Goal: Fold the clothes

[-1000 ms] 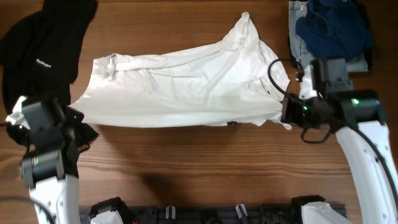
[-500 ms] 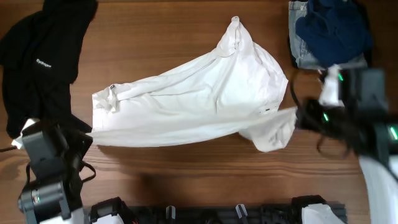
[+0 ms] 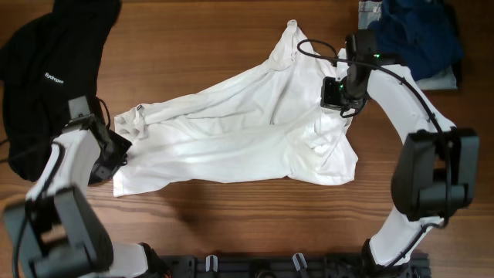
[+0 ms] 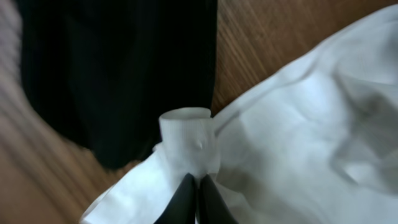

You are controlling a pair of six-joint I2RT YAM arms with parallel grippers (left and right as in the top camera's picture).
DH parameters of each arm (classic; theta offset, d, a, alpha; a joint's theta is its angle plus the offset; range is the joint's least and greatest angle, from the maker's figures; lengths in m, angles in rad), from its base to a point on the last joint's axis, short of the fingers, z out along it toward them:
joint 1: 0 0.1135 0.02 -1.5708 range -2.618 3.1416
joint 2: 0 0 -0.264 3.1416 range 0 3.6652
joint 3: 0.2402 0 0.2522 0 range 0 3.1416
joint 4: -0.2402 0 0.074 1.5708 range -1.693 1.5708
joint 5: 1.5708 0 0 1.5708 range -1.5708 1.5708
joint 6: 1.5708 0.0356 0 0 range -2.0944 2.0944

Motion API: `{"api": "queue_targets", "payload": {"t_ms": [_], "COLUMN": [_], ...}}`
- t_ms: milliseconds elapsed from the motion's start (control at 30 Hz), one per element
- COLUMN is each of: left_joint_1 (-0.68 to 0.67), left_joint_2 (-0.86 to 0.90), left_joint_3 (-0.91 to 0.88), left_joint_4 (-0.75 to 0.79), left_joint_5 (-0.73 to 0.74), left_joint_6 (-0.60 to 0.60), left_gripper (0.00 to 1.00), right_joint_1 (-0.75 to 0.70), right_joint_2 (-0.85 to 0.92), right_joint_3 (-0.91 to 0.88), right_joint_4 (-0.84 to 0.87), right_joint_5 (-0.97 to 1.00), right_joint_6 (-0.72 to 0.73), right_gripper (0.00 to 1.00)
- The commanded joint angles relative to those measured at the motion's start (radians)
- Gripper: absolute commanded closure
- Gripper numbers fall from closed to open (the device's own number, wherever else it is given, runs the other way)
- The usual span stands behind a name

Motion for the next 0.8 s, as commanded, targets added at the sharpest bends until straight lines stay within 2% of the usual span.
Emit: {"api": "queue_targets", "payload": {"t_ms": [0,67,100,133,167,200,233,267,300,367,433,533,633,700,733,767], "left_joint_1": [-0.01,-0.025,-0.031,-0.041,-0.045,-0.049,-0.049,-0.049,-0.05,-0.058,-0.078,-0.138,-0.205,-0.237,-0.242,-0.245], "left_joint_2": [0.106,0.142,0.148,0.15,0.148,0.148,0.142,0.13,0.1,0.059,0.011,-0.043,-0.009,0.047,0.064,0.101], "left_joint_3": [-0.006,-0.006,-0.006,-0.006,-0.005,-0.001,0.022,0.048,0.101,0.17,0.253,0.36,0.367,0.367,0.366,0.365], "left_joint_4": [0.045,0.073,0.082,0.094,0.103,0.104,0.078,0.052,0.008,-0.038,-0.085,-0.13,-0.135,-0.181,-0.194,-0.211], "left_joint_5": [0.029,0.029,0.029,0.028,0.029,0.029,0.029,0.029,0.028,0.028,0.029,0.044,0.066,0.044,0.018,-0.029], "left_joint_6": [0.012,0.012,0.013,0.019,0.045,0.069,0.076,0.085,0.104,0.134,0.149,0.258,0.364,0.391,0.39,0.391], "left_gripper": [0.96,0.96,0.92,0.72,0.47,0.3,0.21,0.2,0.14,0.05,0.01,0.0,0.0,0.01,0.05,0.14], "right_joint_1": [-0.004,-0.004,-0.004,-0.004,-0.004,-0.004,-0.004,-0.004,-0.004,-0.004,-0.003,-0.003,-0.003,-0.002,-0.002,-0.002], "right_joint_2": [0.025,0.025,0.025,0.025,0.02,0.014,0.01,0.006,0.004,0.004,0.004,0.004,0.009,0.009,0.009,0.009], "right_joint_3": [0.005,0.005,0.005,0.005,0.015,0.037,0.073,0.126,0.21,0.292,0.381,0.426,0.426,0.426,0.426,0.426], "right_joint_4": [0.036,0.046,0.046,0.046,0.04,0.024,-0.004,-0.042,-0.097,-0.143,-0.188,-0.184,-0.156,-0.137,-0.131,-0.128], "right_joint_5": [-0.024,-0.024,-0.024,-0.024,-0.024,-0.024,-0.025,-0.024,-0.024,-0.024,-0.023,-0.024,-0.024,-0.024,-0.024,-0.024], "right_joint_6": [-0.022,-0.024,-0.029,-0.035,-0.037,-0.047,-0.061,-0.066,-0.086,-0.094,-0.117,-0.14,-0.145,-0.149,-0.153,-0.161], "right_gripper": [0.96,0.95,0.88,0.66,0.55,0.5,0.47,0.44,0.36,0.29,0.25,0.22,0.21,0.21,0.21,0.21]}}
